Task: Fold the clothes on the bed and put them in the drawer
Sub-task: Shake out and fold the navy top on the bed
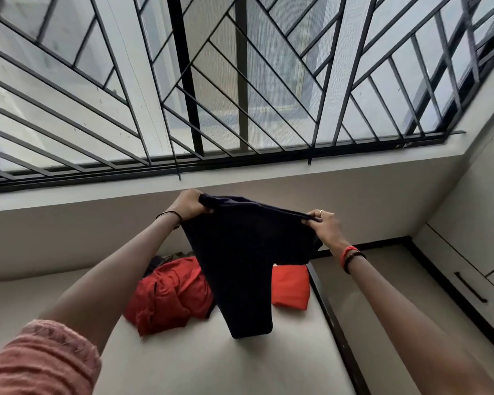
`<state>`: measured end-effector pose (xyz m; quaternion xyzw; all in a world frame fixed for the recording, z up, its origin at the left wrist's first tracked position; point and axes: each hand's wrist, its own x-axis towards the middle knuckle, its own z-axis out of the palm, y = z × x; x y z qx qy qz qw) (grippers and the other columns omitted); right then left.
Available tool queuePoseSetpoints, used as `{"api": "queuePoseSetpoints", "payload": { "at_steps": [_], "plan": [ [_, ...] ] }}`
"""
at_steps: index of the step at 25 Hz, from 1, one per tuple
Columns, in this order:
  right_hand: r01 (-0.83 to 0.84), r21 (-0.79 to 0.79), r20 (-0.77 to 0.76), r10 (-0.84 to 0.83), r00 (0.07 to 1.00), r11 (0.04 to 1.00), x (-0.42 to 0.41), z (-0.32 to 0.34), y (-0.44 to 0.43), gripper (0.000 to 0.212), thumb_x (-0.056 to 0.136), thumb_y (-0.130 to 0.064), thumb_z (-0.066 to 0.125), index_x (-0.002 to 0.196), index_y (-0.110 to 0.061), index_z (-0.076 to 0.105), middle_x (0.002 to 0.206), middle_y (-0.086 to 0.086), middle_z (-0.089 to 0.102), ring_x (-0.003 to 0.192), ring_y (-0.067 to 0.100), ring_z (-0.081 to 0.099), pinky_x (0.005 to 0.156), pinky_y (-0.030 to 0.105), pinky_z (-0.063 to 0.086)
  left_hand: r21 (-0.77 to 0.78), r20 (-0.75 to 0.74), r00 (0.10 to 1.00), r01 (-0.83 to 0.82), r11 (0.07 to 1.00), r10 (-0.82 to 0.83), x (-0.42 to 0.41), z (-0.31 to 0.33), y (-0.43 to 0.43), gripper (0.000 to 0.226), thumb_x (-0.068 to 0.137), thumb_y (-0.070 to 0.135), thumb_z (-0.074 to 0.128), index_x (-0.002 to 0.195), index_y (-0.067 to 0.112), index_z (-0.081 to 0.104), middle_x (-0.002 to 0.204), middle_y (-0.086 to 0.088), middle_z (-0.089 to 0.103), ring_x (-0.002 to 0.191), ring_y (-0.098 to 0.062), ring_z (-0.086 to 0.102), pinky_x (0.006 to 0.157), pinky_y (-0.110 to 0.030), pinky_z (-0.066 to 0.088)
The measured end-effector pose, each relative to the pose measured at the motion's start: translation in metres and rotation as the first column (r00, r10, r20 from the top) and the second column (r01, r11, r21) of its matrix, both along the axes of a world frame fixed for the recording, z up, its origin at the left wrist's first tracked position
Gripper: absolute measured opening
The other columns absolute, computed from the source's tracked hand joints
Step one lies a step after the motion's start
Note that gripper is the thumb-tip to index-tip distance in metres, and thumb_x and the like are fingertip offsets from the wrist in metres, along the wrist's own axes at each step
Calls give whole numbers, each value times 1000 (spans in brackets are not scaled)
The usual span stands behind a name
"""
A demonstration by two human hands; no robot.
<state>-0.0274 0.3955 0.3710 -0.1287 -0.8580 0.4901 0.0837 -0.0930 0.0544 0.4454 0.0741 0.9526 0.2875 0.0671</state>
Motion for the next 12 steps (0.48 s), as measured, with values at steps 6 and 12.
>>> {"api": "queuePoseSetpoints", "payload": {
  "at_steps": [6,12],
  "plan": [
    [95,14,-88,-93,992,995,-48,4,2,18,96,-6,48,105,-6,63,96,6,62,86,17,57,62,18,44,-4,-202,957,-212,977,207,-36,-8,41,17,83,13,52,79,4,65,84,-22,64,82,-42,62,67,-37,43],
    [101,-84,-170,-115,979,991,-48,6,10,20,96,-9,48,105,-11,66,99,7,66,90,21,62,79,36,54,74,-361,917,-152,986,168,-24,-15,39,15,86,4,49,80,-4,60,81,-18,56,74,-36,57,61,-35,36]
  ]
}}
